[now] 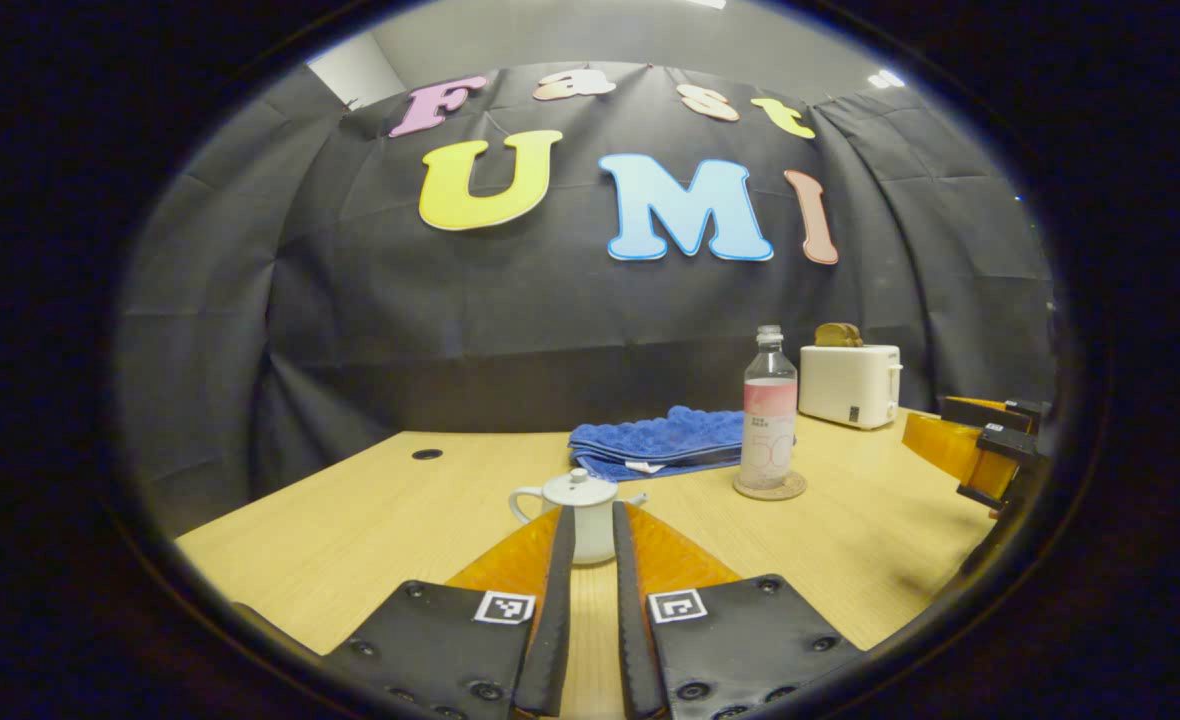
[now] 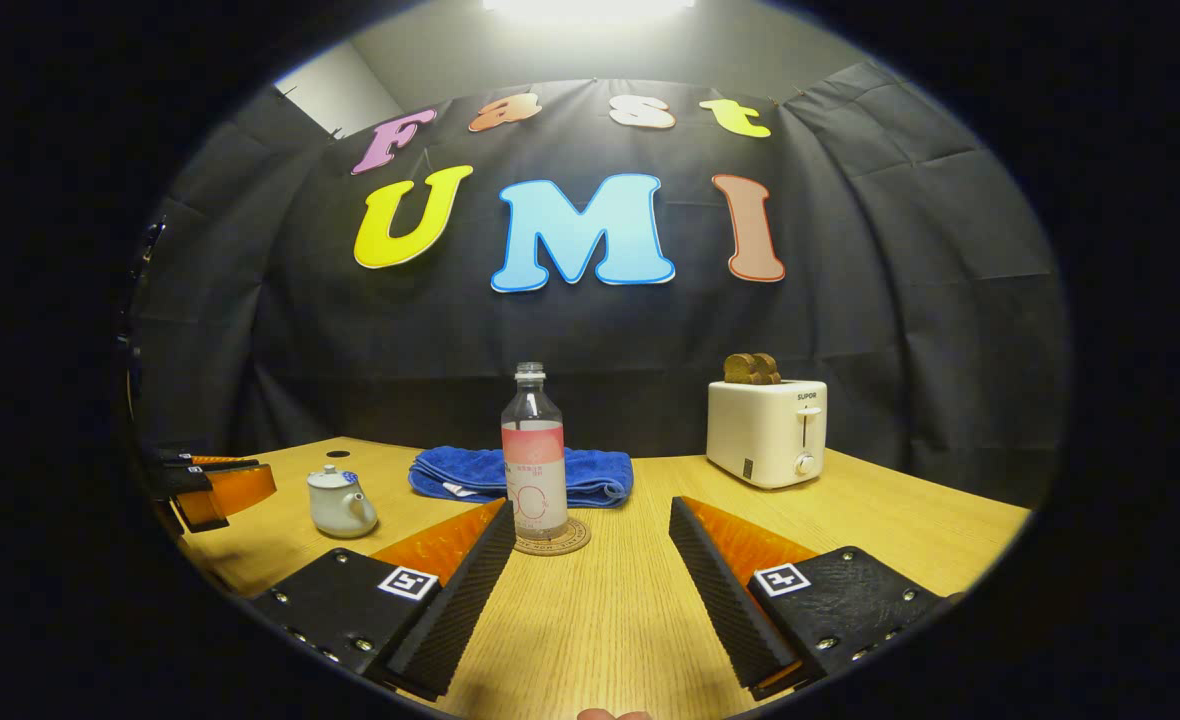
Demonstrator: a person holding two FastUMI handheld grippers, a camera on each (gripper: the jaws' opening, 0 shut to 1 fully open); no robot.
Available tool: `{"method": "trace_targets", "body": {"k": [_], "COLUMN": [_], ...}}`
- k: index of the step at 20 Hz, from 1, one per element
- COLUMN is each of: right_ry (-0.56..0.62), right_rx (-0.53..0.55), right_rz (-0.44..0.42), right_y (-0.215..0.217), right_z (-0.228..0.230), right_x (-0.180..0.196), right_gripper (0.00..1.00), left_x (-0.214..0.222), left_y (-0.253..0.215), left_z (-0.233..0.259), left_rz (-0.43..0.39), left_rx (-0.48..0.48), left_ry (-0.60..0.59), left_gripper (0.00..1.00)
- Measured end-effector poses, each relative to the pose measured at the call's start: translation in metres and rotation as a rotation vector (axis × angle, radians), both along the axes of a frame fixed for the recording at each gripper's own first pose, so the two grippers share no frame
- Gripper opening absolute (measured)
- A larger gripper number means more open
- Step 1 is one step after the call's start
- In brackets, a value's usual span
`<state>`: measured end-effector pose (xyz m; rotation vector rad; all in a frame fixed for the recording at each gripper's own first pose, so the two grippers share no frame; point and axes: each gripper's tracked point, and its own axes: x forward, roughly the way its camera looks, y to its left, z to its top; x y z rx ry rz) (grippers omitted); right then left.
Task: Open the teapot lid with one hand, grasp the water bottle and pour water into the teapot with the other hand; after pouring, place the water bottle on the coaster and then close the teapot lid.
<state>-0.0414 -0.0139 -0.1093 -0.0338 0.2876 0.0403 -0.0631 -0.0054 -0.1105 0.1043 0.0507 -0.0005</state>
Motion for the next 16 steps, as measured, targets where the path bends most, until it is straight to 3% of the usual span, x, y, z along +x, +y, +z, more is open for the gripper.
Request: {"method": "trace_targets", "body": {"k": [6, 7, 8, 11, 16], "right_ry": [0.070, 0.072, 0.073, 0.078, 0.058], "right_rx": [-0.018, -0.017, -0.014, -0.008, -0.029], "right_rz": [-0.005, -0.008, -0.011, -0.015, -0.088], "right_y": [0.006, 0.006, 0.005, 0.005, -0.007], "right_z": [-0.011, -0.011, -0.012, -0.013, -0.011], "right_x": [-0.014, -0.014, -0.015, -0.015, -0.016], "right_gripper": [0.99, 0.99, 0.99, 0.99, 0.99], "left_x": [-0.012, -0.013, -0.015, -0.017, -0.016], "left_y": [-0.001, -0.002, -0.003, -0.007, -0.007], "left_z": [0.006, 0.007, 0.009, 0.011, 0.013], "left_rz": [0.026, 0.019, 0.013, -0.005, -0.006], "left_rx": [0.017, 0.014, 0.004, 0.006, 0.004], "left_ry": [-0.024, -0.036, -0.049, -0.076, -0.080], "left_gripper": [0.27, 0.30, 0.53, 0.97, 0.99]}}
